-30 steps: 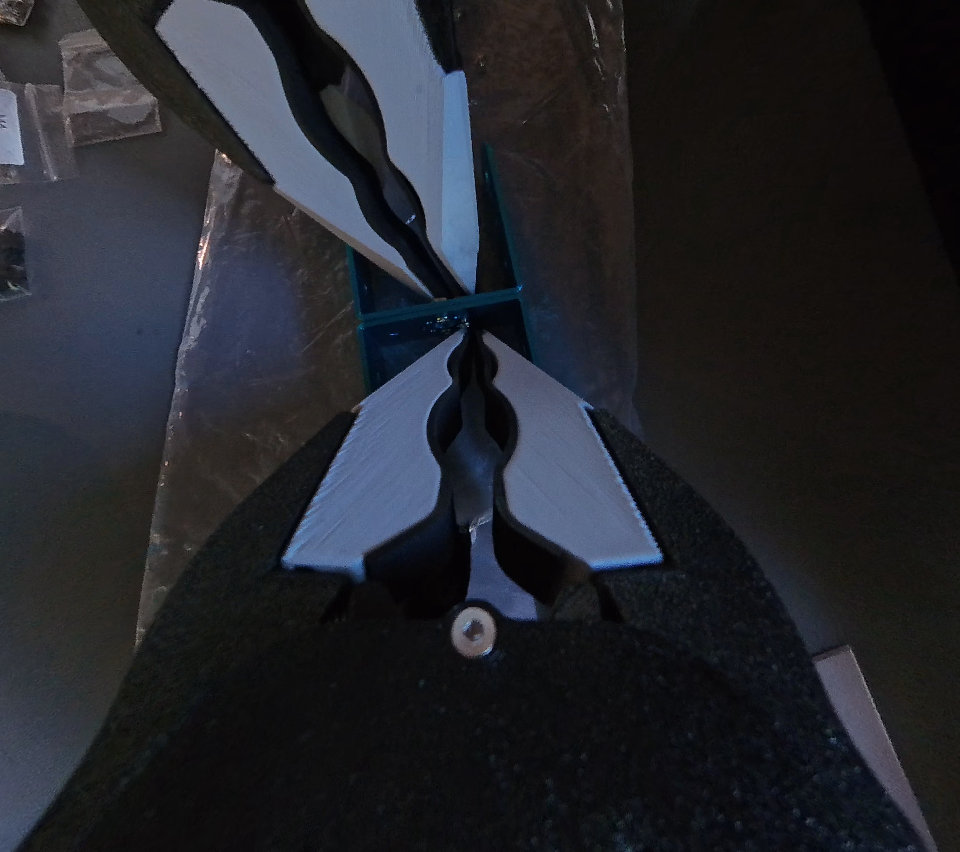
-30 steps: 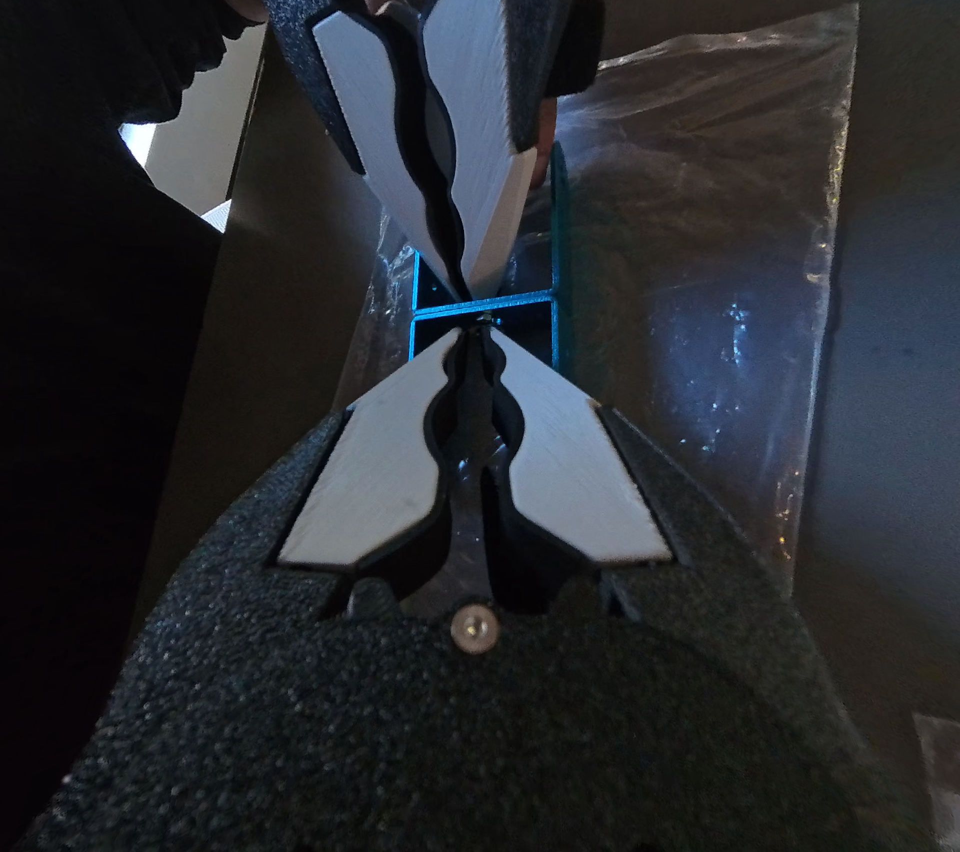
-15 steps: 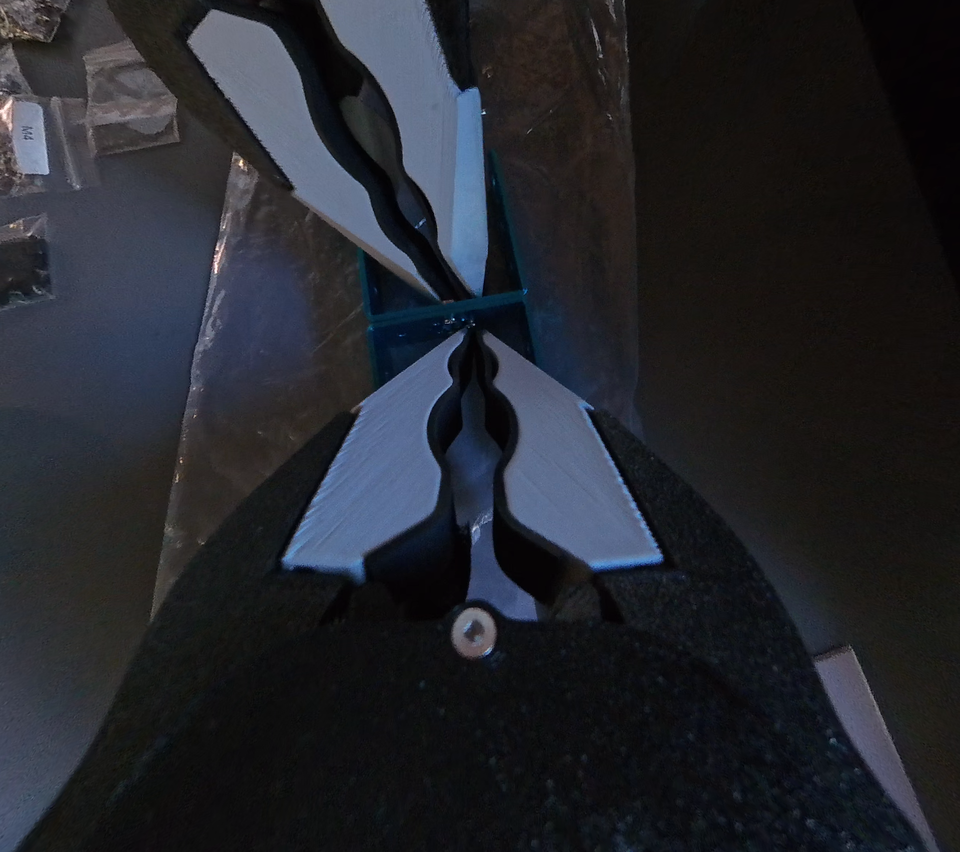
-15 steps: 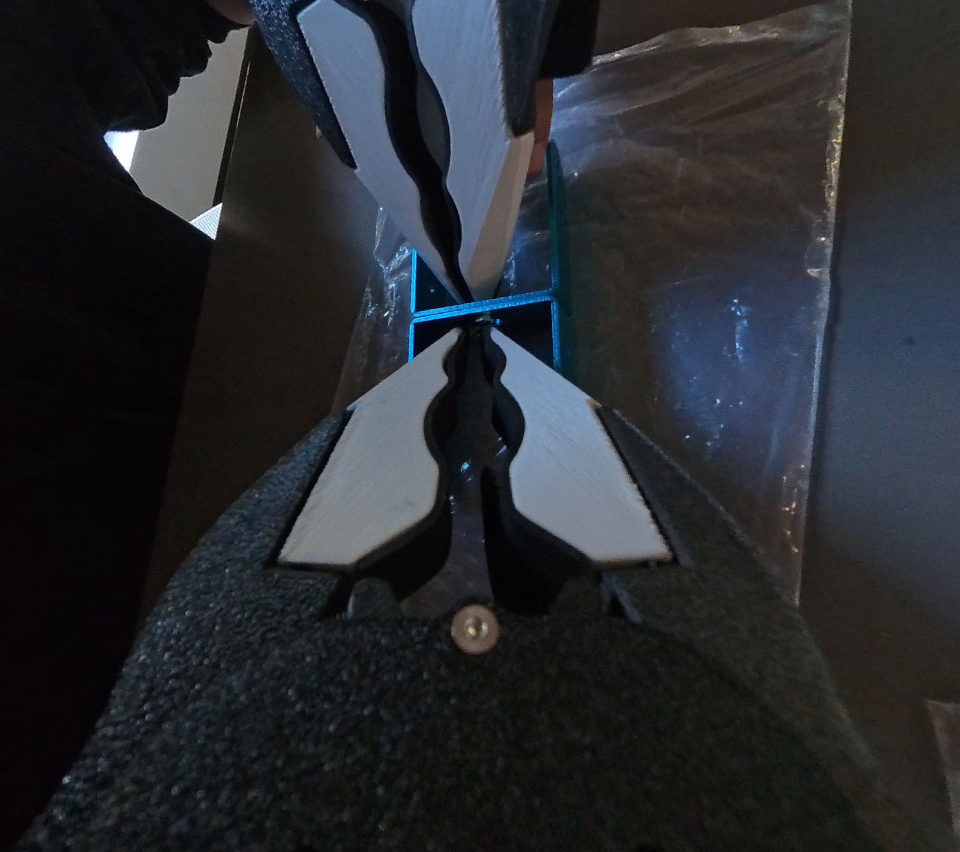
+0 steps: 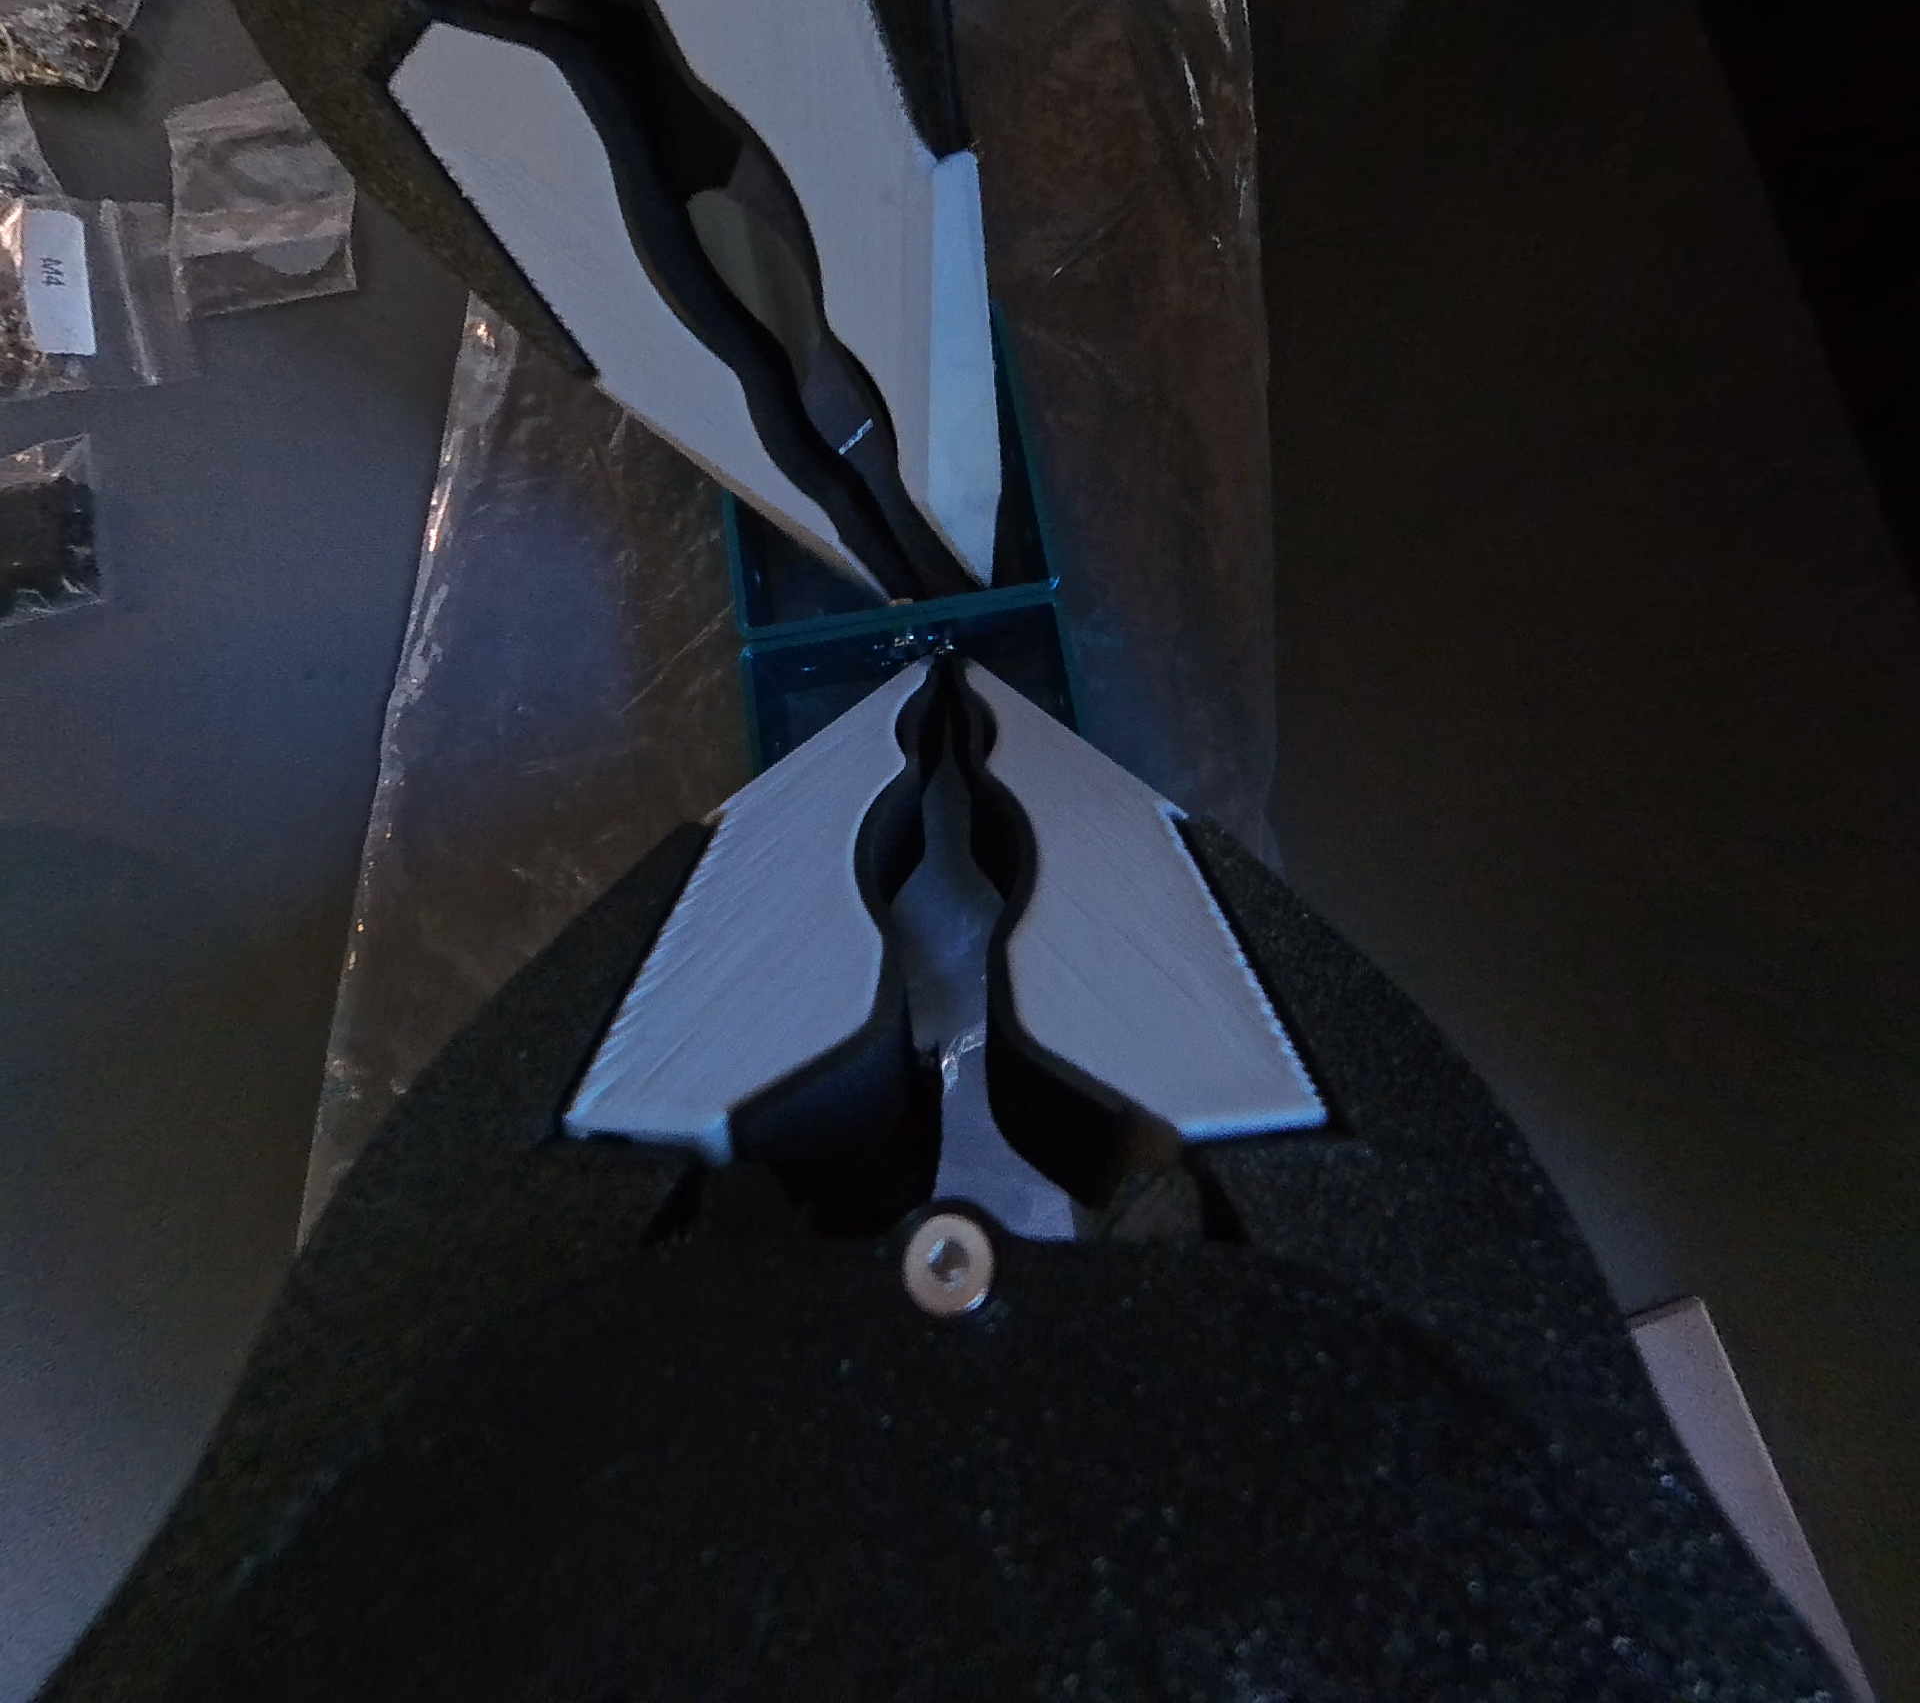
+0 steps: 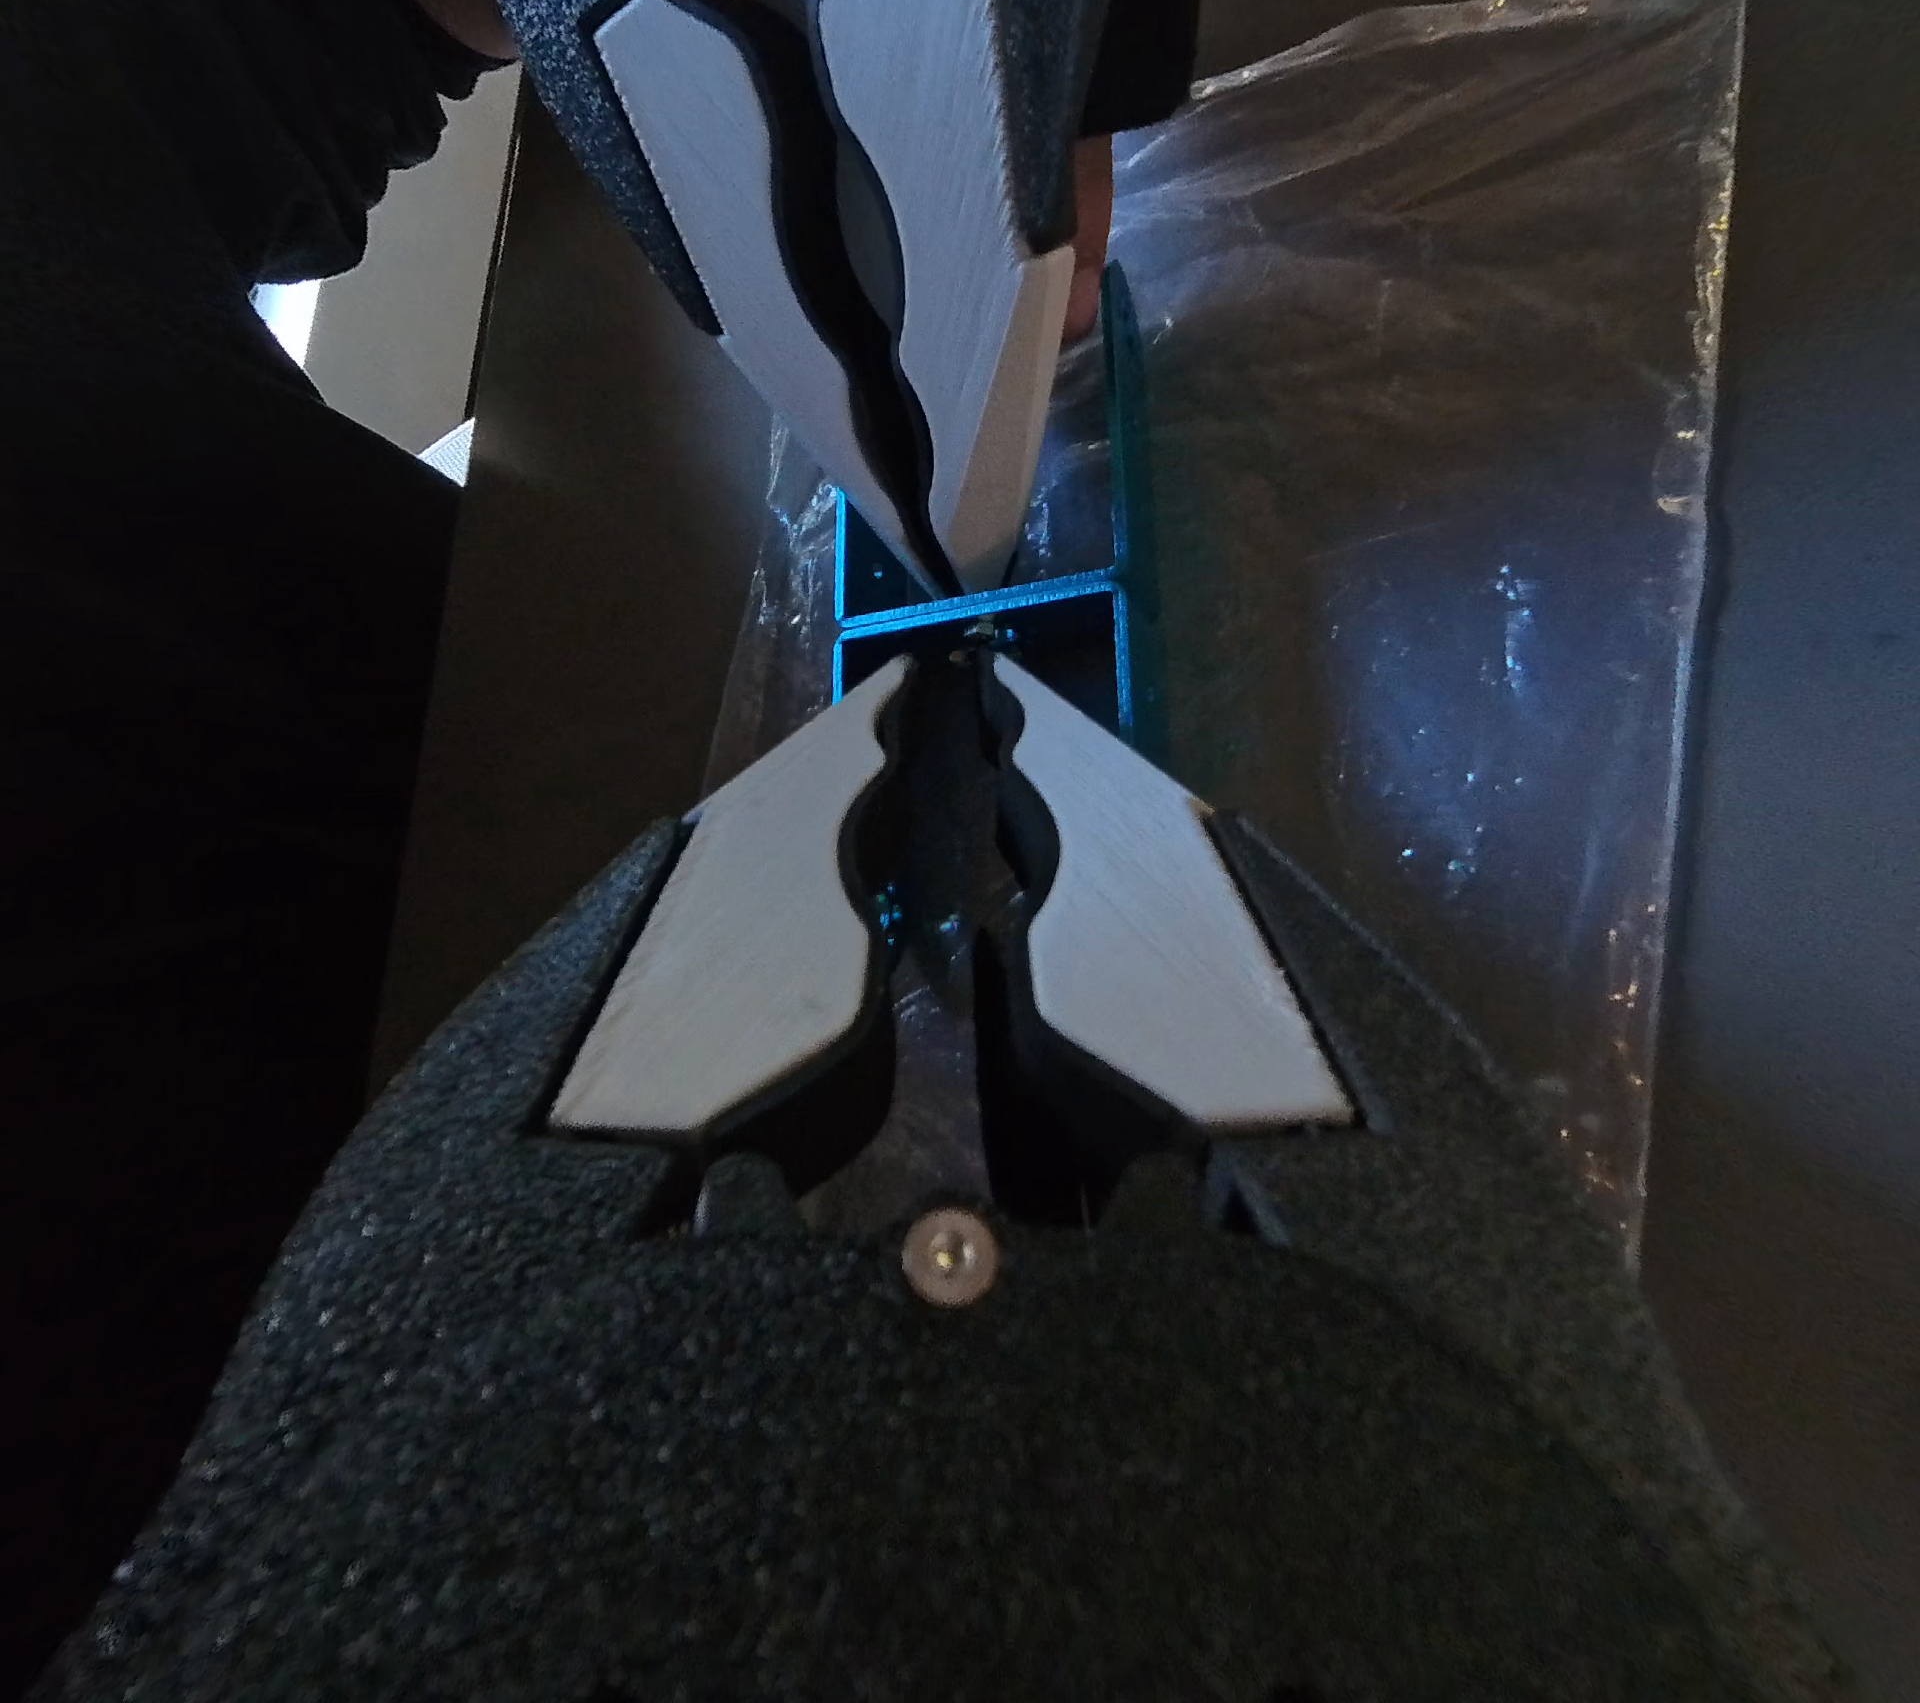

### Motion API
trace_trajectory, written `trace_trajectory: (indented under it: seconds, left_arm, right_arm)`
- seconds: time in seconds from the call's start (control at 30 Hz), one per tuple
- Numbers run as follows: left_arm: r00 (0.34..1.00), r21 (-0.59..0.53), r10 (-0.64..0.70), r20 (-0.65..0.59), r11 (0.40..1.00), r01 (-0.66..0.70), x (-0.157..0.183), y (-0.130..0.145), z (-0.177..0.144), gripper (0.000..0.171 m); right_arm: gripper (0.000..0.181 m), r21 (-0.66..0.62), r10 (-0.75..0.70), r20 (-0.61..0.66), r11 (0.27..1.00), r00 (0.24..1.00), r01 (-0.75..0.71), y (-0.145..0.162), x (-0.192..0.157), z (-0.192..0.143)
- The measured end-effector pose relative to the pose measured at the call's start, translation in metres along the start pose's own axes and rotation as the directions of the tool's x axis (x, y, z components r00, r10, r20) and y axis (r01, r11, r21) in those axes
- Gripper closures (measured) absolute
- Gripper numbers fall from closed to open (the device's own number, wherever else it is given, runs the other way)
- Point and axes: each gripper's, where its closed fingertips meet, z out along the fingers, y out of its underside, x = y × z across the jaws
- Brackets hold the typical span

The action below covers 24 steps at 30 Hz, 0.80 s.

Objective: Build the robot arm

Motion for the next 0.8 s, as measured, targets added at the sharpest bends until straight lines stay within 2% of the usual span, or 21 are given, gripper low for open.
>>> trace_trajectory:
  seconds: [0.8]
  left_arm:
    - [1.000, -0.002, 0.000, -0.004, 1.000, 0.000, 0.0008, 0.0003, 0.0004, 0.171]
  right_arm:
    - [0.173, 0.006, -0.020, 0.003, 1.000, 1.000, 0.020, -0.0011, -0.0022, 0.0009]
